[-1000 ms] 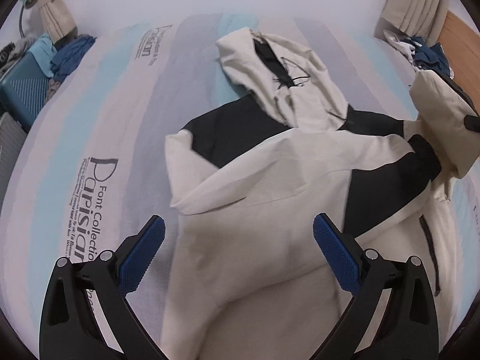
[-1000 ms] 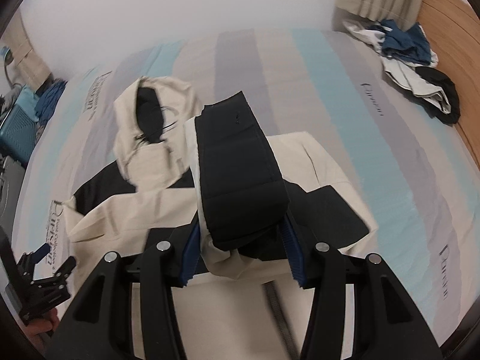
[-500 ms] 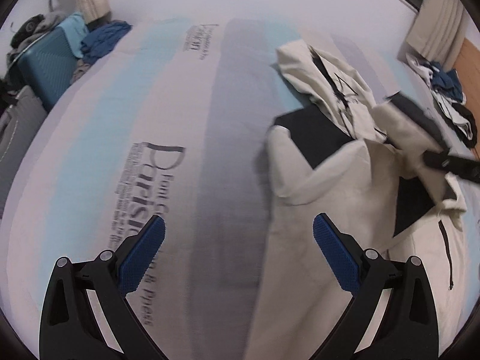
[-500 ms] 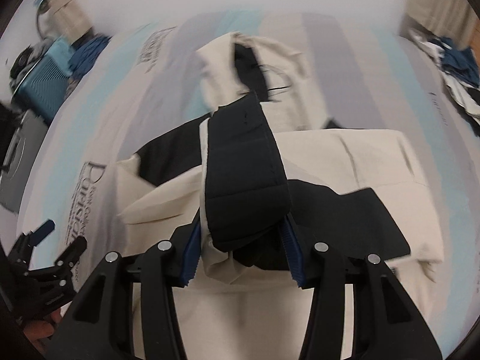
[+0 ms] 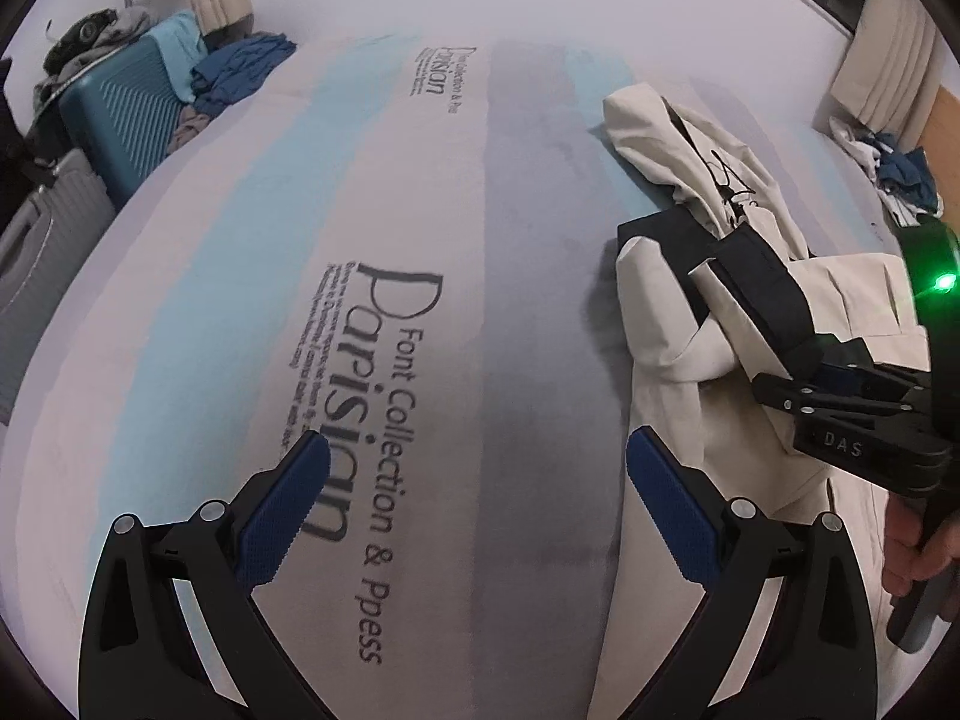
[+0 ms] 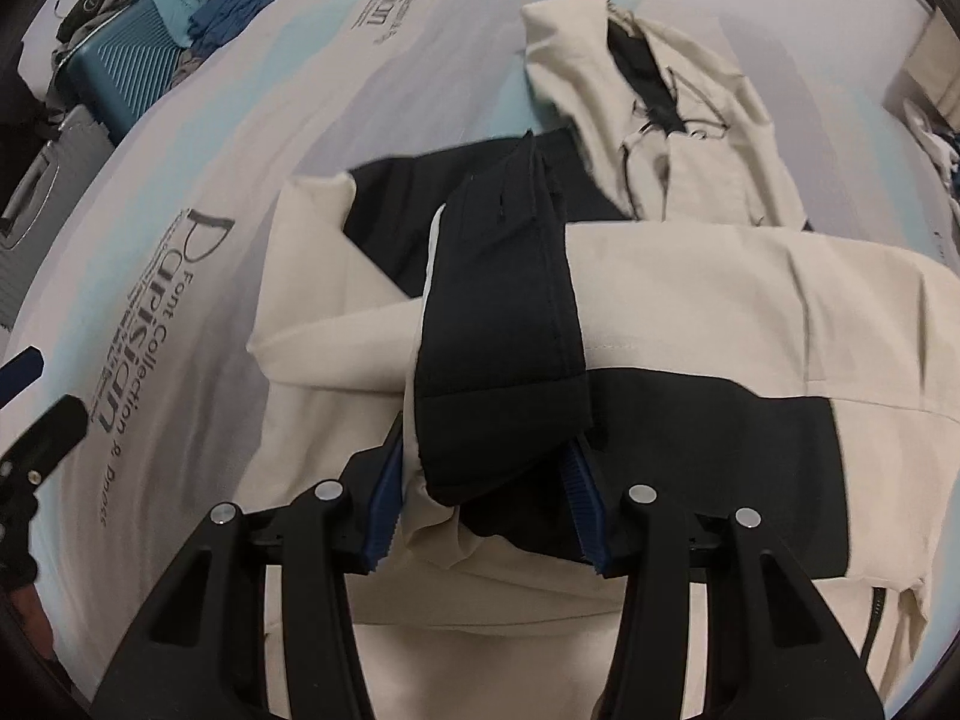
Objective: Fold large clothes
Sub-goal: 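Fold the right-held sleeve across the jacket front toward the other sleeve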
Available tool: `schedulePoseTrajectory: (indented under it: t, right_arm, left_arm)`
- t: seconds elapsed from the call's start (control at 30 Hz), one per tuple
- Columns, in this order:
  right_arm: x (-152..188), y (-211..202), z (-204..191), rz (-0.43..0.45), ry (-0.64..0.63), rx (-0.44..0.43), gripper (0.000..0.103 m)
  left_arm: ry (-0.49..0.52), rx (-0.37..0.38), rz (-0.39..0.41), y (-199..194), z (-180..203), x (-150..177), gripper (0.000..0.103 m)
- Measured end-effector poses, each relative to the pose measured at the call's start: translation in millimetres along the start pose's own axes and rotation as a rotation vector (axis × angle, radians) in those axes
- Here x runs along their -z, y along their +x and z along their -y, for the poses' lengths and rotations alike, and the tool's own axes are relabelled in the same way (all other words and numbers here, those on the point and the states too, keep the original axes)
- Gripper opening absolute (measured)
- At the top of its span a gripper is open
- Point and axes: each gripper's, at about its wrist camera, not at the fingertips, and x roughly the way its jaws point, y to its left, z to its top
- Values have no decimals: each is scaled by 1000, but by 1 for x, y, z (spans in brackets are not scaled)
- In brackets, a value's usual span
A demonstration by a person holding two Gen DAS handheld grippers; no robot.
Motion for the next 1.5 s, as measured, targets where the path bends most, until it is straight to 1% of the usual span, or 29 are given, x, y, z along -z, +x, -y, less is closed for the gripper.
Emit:
schedulePoseTrajectory:
  t: [0.07,0.17,0.2,0.23,0.33,0.4,0.47,0.6,0.7,0.93,1.03,1.13,1.2,1.3,1.43,1.5]
  right_arm:
    - [2,1,1,2,-3,-12,47]
    - [3,-4,-1,24,-20,-36,51]
    - [3,-6,-2,30,-24,-46,53]
    - [3,-9,-5,40,-36,-57,54]
    - [4,-16,-21,60,-106,-92,53]
    - [7,-19,-37,67,-162,-90,53]
    - [10,-18,-45,59,-180,-96,53]
    - [9,-17,-56,44,-165,-105,53]
    - [8,-17,-63,33,-159,-95,55]
    - [10,1,-69,-32,-107,-70,56]
    - [10,14,-71,-64,-94,-61,56]
    - [13,21,-71,-70,-70,-55,56]
    - [14,24,-72,-69,-56,-57,61]
    - [18,30,-75,-65,-64,-49,64]
    - [23,34,-77,-53,-115,-47,69]
    - [25,36,-79,-60,-152,-63,83]
  left_arm:
    - [-1,-9,-7,-2,-4,4,97]
    - [-22,6,-2,-2,-12,9,97]
    - [-22,0,-11,1,-14,10,97]
    - [-21,-4,-14,2,-15,10,97]
    - [-21,-21,-13,1,-22,8,97]
    - [-29,-18,-4,-3,-28,5,97]
    - [-27,-21,0,-7,-31,3,97]
    - [-17,-15,2,-14,-38,2,97]
    - [-9,-3,4,-20,-44,2,97]
    - [-3,34,-19,-29,-63,-3,97]
    - [28,38,-37,-33,-68,-4,97]
    - [61,33,-45,-38,-69,-1,97]
    - [75,27,-53,-41,-70,2,97]
    - [76,22,-58,-45,-71,7,97]
    - [70,8,-57,-51,-64,18,97]
    - [61,2,-64,-54,-60,24,97]
